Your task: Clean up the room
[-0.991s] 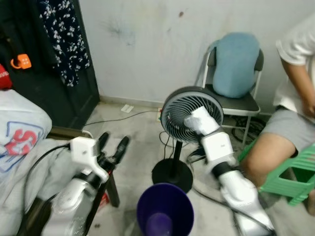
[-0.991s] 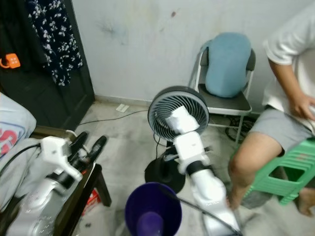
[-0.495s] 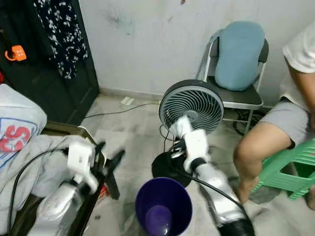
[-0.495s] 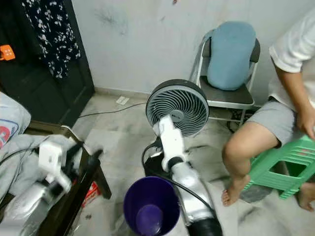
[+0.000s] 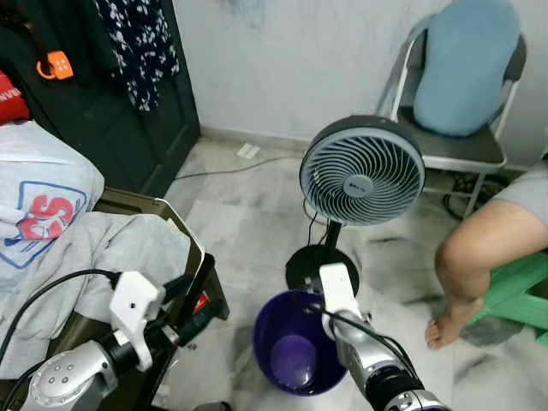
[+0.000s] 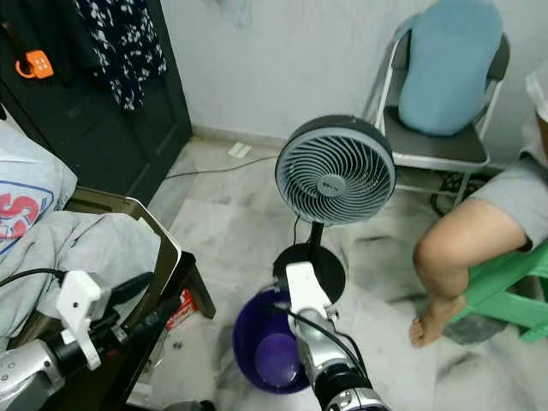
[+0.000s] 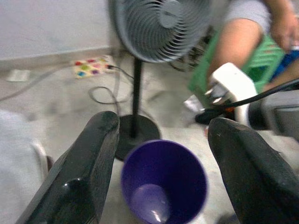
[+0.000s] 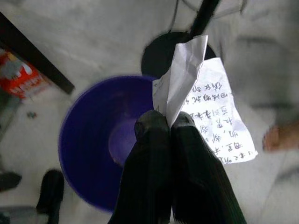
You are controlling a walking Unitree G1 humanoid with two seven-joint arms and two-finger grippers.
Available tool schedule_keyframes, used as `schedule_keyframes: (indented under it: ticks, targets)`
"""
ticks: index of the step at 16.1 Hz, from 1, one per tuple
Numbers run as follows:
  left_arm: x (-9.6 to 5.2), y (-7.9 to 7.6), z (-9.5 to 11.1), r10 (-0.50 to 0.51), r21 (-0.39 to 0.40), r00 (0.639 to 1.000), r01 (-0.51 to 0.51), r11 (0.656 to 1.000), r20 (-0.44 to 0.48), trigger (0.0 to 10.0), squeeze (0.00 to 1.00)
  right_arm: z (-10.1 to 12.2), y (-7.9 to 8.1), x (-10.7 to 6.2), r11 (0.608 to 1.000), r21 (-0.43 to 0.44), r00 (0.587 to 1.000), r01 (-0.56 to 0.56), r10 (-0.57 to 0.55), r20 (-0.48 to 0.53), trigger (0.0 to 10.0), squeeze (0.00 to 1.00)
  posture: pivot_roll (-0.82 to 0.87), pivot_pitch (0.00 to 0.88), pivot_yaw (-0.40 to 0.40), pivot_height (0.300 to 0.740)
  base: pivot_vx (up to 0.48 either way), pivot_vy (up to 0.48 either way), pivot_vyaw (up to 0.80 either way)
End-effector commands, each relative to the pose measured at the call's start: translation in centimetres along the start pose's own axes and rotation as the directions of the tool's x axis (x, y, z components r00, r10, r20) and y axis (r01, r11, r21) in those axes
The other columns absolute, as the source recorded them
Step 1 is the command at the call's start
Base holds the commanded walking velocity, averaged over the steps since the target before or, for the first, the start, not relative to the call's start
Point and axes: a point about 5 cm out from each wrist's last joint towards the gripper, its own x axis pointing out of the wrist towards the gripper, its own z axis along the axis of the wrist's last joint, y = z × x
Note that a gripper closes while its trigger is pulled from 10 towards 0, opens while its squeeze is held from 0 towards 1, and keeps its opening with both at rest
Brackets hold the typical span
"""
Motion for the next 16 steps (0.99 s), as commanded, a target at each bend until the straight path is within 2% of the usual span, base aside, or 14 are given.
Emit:
schedule_keyframes:
  ticks: [1,3,5,7,8,9,13,16]
  targets:
    - [-0.3,-0.4,0.2,-0.027,0.002,1.000,0.028,1.000,-0.012,10.0,0.00,0.2,0.2,0.1,1.000,-0.005,1.000,0.010,-0.010,-0.001,10.0,0.00,0.18,0.220,0.044,0.740,0.000,0.000,0.00]
    - [-0.9,-0.8,0.1,-0.046,-0.006,0.998,0.046,0.999,-0.034,10.0,0.00,-0.1,0.4,0.1,0.999,-0.037,1.000,0.019,-0.019,-0.006,10.0,0.00,0.18,0.243,0.054,0.740,0.000,0.000,0.00]
    - [-1.1,-1.4,0.0,-0.066,-0.026,0.996,0.065,0.998,-0.054,10.0,0.00,-0.8,0.3,0.1,0.999,-0.029,0.999,0.034,-0.035,-0.031,10.0,0.00,0.19,0.263,0.060,0.740,0.000,0.000,0.00]
    - [-1.2,-1.6,0.0,-0.066,-0.035,0.996,0.065,0.997,-0.057,10.0,0.00,-0.7,-0.2,0.2,0.998,-0.013,0.998,0.057,-0.057,-0.016,10.0,0.00,0.19,0.266,0.065,0.740,0.000,0.000,0.00]
    - [-1.1,-1.7,0.1,-0.067,-0.037,0.996,0.065,0.997,-0.057,10.0,0.00,-0.5,-0.6,0.3,0.997,-0.013,0.997,0.075,-0.075,-0.006,10.0,0.57,0.19,0.267,0.067,0.740,0.000,0.000,0.00]
    - [-1.1,-1.9,0.3,-0.069,-0.038,0.996,0.067,0.997,-0.056,10.0,0.00,-0.5,-0.8,0.3,0.996,-0.007,0.996,0.085,-0.085,-0.005,10.0,1.00,0.19,0.270,0.070,0.740,0.000,0.000,0.00]
    - [0.1,-3.1,1.3,-0.111,-0.034,0.993,0.110,0.993,-0.039,10.0,0.00,-0.5,-1.1,0.3,0.995,-0.008,0.995,0.098,-0.098,0.000,10.0,1.00,0.17,0.263,0.072,0.740,0.000,0.000,0.00]
    - [0.6,-3.1,1.5,-0.114,-0.034,0.993,0.113,0.993,-0.037,10.0,0.00,-0.3,-1.2,0.4,0.994,-0.030,0.995,0.100,-0.100,0.013,10.0,1.00,0.16,0.257,0.067,0.740,0.000,0.000,0.00]
